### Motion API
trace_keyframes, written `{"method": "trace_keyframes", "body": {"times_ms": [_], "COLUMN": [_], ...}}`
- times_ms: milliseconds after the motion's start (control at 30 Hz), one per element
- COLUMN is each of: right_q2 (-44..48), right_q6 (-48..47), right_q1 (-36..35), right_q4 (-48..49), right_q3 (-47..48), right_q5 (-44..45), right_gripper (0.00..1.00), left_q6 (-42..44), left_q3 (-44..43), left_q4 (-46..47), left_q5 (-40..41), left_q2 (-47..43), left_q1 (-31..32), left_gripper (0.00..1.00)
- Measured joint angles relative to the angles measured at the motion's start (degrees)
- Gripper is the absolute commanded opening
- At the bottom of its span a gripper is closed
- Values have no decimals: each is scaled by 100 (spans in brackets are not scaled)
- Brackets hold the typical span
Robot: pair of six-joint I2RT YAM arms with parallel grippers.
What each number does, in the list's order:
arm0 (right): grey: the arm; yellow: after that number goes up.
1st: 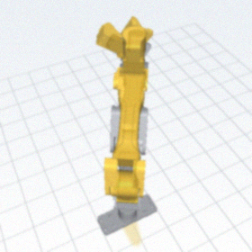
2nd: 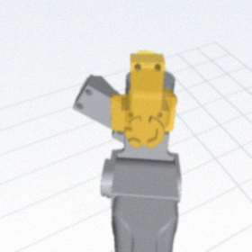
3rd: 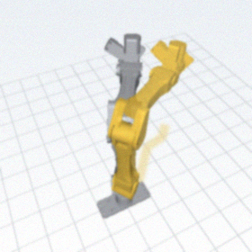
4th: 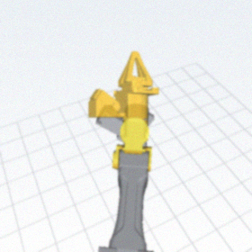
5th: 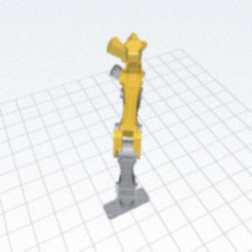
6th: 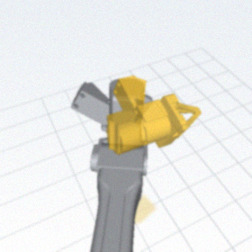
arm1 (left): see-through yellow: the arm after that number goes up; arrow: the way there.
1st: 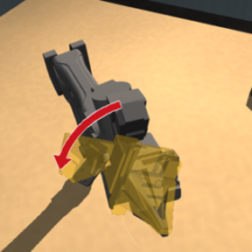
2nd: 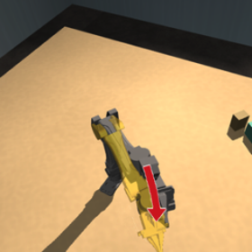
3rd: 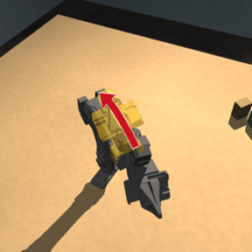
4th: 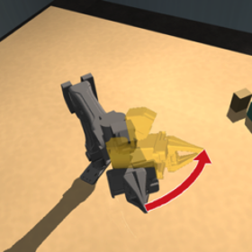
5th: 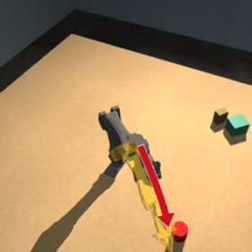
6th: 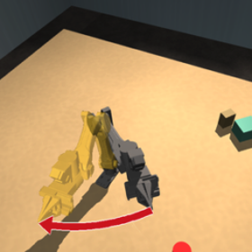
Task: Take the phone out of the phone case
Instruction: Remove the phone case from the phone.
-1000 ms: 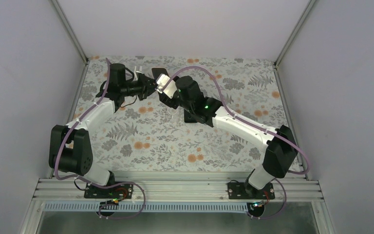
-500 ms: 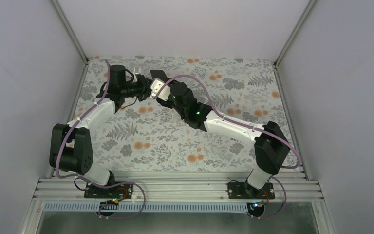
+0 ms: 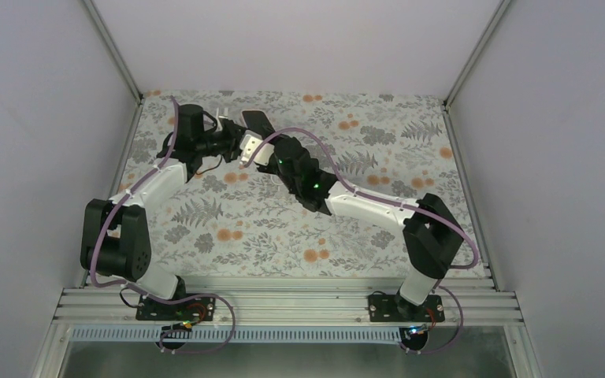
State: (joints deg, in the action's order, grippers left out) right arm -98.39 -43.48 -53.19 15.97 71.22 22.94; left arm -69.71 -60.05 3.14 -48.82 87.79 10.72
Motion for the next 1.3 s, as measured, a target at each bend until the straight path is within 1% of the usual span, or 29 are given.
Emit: {"method": "trace_keyframes", "body": {"times_ms": [67,200,267,400,467,667,900,1167,1300], "right_q2": [-17,-42,-63,-118,-136,-138,-131,166,350], "right_q6": [4,4,39,48,57,79,673,1209,1403], "right_q1": [9,28,35,42,46,136,321,581,693], "right_q4": [-31,-151,-271,-492,-581,-927,-1821,-2498,-2621], "right_q3": [28,87,146,282,345,525,997,1132,1204], "right_q5": [-7,-85,-125,-166,-177,-319,-866,-1388,-1362], "right_gripper": [38,23,20,8,4,4,4,4,4], "left_q6": [0,4,9,24,22,7,74,557,780], "left_q3": [0,-4,-7,-7,-11,-15,-96,-157,-173], "left_q4": [2,4,24,26,17,-81,-284,-605,-813], "left_q5": [26,48,63,105,125,175,179,13,55], "left_q2": [7,7,7,7,7,7,7,7,9], "left_q1": [0,2,11,15,15,28,33,72,55], "left_gripper": [2,2,2,2,2,2,2,2,2]}}
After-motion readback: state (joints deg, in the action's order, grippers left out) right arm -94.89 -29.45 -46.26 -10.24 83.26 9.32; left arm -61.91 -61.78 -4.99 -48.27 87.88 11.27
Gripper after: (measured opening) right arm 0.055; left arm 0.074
